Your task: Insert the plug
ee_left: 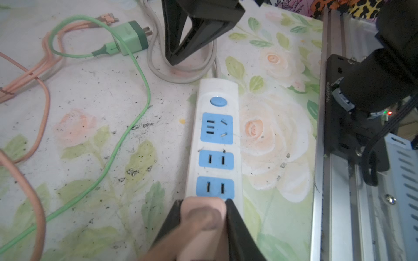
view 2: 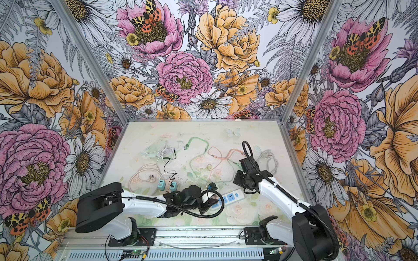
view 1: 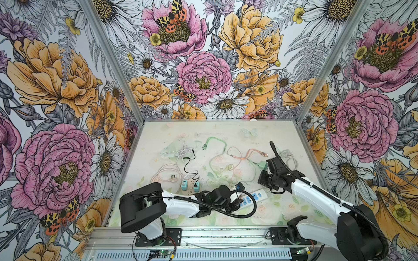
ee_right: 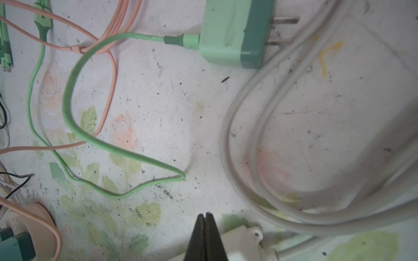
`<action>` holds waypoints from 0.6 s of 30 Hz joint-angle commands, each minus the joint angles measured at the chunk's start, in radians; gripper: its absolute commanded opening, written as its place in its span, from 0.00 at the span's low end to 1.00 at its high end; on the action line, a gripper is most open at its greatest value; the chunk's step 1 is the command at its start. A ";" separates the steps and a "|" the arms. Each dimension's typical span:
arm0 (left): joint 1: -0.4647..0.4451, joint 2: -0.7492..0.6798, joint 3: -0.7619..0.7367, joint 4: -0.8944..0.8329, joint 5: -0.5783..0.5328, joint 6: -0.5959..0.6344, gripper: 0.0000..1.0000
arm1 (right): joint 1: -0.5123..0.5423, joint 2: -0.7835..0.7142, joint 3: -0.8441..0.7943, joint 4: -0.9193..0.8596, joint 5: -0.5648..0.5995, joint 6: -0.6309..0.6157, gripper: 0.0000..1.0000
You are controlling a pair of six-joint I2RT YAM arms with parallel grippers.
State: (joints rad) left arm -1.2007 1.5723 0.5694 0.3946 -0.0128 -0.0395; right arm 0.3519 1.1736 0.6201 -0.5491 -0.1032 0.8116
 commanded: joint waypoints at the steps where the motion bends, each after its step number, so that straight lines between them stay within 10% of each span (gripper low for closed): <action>1: 0.010 0.094 -0.051 -0.074 0.054 -0.021 0.20 | -0.006 -0.042 -0.018 0.028 0.000 0.032 0.05; 18: 0.044 0.098 -0.036 -0.180 -0.094 -0.009 0.25 | -0.007 -0.004 0.016 0.038 -0.007 0.011 0.05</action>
State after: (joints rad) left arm -1.1927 1.6379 0.5827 0.4915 -0.0078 -0.0475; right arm 0.3519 1.1522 0.6037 -0.5381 -0.1040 0.8368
